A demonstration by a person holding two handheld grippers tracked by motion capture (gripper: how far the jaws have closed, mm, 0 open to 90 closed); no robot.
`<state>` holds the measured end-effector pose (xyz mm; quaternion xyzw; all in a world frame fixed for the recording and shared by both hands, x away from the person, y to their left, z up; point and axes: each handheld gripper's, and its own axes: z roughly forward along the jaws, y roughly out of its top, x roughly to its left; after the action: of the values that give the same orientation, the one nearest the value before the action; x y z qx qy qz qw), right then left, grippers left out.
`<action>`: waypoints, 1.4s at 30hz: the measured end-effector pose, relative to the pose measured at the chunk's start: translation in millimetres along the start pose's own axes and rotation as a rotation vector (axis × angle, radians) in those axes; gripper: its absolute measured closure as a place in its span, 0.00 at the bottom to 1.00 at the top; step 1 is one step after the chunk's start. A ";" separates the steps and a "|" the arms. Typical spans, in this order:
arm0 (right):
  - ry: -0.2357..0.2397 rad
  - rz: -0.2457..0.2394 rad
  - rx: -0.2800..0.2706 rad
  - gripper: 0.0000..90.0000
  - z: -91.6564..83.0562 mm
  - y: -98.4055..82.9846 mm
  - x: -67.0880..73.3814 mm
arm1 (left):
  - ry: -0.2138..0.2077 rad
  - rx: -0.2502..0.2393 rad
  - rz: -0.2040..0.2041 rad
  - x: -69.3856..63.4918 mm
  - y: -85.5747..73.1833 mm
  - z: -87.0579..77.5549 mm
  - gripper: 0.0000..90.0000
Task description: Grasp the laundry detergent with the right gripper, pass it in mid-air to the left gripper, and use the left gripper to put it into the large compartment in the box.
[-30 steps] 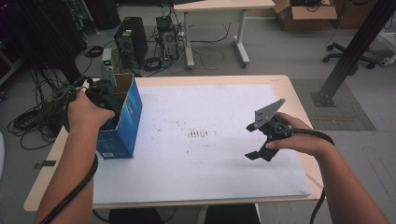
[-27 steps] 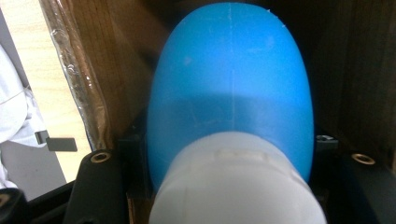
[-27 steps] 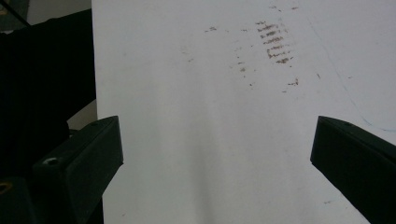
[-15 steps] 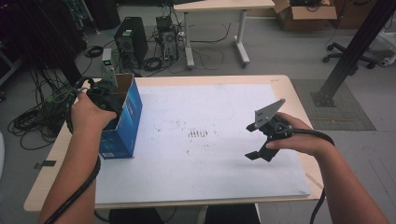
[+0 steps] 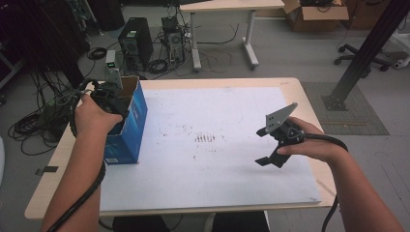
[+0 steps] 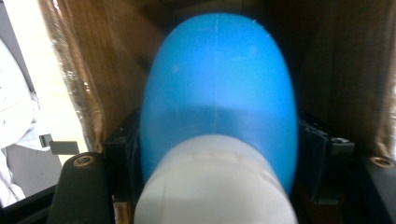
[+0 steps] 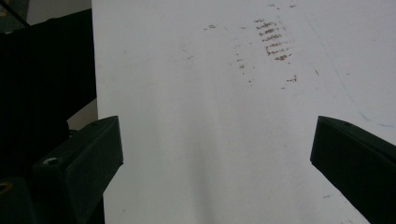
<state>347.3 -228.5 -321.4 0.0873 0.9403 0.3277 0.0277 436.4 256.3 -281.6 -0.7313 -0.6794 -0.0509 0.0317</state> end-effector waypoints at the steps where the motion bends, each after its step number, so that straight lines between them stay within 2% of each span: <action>1: 0.000 0.000 0.000 0.03 0.0 -0.1 -0.1 | 0.002 -0.001 0.002 -0.3 0.1 -1.9 0.33; 4: 0.000 0.001 0.000 0.03 0.0 -0.4 -0.1 | 0.022 -0.007 0.007 -0.7 -0.3 -7.2 0.33; 7: 0.000 0.002 -0.004 0.03 0.1 -0.5 0.0 | 0.024 -0.010 0.002 0.9 -1.3 -12.5 0.33; 15: -0.001 -0.001 -0.009 0.03 -1.3 0.3 0.1 | 0.014 -0.007 -0.011 4.8 -3.8 -21.2 0.27; 28: -0.003 -0.007 -0.014 0.03 -4.0 2.3 1.8 | 0.007 -0.037 -0.003 8.4 -9.8 -41.2 0.21; 35: -0.006 -0.013 -0.015 0.03 -5.4 4.3 3.3 | 0.013 -0.065 0.024 7.4 -13.4 -55.9 0.16; 42: -0.005 -0.013 -0.012 0.03 -8.3 6.3 5.2 | 0.028 -0.083 0.073 3.9 -17.0 -71.1 0.08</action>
<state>342.2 -227.7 -311.0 0.0819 0.9388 0.3331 0.0330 417.5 253.3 -211.0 -0.7556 -0.6489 -0.0880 0.0124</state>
